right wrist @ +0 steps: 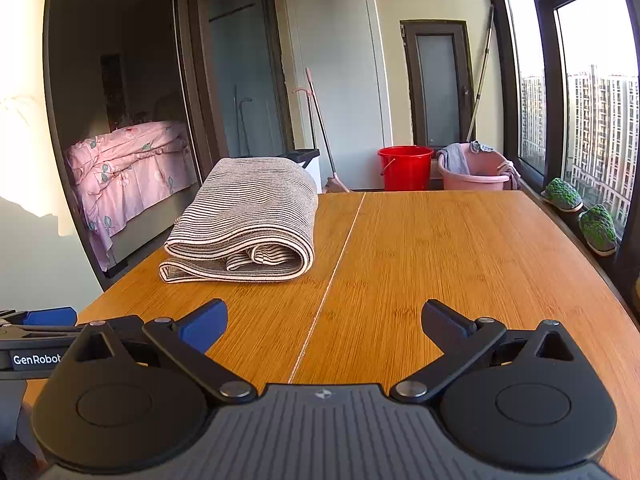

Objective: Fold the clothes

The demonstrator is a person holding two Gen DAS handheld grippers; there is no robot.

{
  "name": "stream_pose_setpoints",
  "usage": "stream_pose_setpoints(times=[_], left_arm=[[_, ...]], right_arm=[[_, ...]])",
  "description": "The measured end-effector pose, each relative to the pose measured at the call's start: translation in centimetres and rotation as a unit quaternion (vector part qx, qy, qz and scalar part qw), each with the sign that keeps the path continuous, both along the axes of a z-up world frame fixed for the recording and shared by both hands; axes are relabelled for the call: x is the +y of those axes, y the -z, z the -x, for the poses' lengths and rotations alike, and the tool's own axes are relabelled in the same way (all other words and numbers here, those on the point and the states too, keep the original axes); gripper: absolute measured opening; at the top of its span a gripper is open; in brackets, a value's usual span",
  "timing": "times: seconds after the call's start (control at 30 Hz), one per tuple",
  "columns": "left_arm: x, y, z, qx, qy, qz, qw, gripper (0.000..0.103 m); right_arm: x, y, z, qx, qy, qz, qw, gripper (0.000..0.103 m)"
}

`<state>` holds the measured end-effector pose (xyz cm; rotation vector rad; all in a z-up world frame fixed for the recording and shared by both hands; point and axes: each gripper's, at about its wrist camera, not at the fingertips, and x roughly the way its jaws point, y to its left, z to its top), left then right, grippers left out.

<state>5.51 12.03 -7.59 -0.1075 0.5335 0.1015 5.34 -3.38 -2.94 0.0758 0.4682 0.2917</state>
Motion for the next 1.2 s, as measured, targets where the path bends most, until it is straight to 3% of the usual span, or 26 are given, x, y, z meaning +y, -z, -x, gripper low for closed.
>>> stream_pose_setpoints(times=[1.2], left_arm=[[-0.17,0.06,-0.14,0.005,0.0,-0.001,1.0,0.103]], right_arm=[[0.27,0.05,-0.06,0.004,0.0,-0.005,1.0,0.103]])
